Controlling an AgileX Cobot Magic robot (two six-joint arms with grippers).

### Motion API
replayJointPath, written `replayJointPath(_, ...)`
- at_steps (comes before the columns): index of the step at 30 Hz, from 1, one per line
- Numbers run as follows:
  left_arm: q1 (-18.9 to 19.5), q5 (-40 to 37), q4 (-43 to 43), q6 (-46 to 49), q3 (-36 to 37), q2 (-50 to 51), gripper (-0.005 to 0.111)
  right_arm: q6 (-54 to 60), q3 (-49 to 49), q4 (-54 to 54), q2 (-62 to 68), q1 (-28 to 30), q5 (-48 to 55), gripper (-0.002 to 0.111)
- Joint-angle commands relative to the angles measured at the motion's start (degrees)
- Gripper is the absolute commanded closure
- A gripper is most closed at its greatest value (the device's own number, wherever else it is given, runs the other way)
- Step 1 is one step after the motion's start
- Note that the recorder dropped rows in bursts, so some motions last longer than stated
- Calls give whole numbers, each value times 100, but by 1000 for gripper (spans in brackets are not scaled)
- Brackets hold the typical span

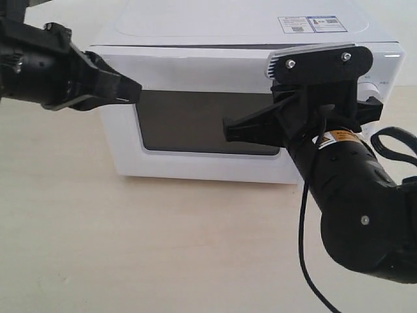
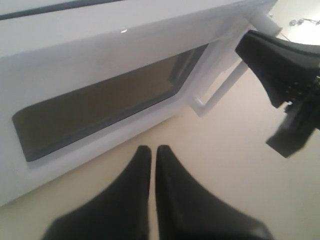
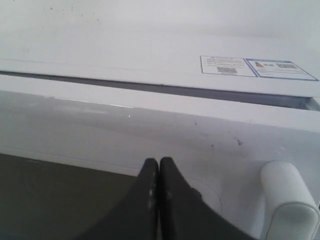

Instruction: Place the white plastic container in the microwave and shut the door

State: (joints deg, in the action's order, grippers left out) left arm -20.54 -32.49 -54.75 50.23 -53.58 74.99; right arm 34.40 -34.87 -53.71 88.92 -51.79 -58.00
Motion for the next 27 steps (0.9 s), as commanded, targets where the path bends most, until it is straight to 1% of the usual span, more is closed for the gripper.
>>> replayJointPath(1,-15,97,37,14,441,-706,102,46,-63,-113,45,223,131,109)
replayJointPath(8,-15,121,61,14,1074,-1813,102,-21,-107,-159,45,391,296,109)
replayJointPath(14,-15,131,61,-35,1424,-2551,102,3,-124,-95,45,399,175,109)
replayJointPath(17,-15,142,108,-143,1595,-2858,102,-22,-124,-16,45,555,242,109)
replayJointPath(22,-15,142,540,-607,1744,-3193,102,-181,-124,107,45,955,508,109)
replayJointPath(27,-15,79,960,-1043,1746,-3351,102,-275,-208,338,45,1066,659,109)
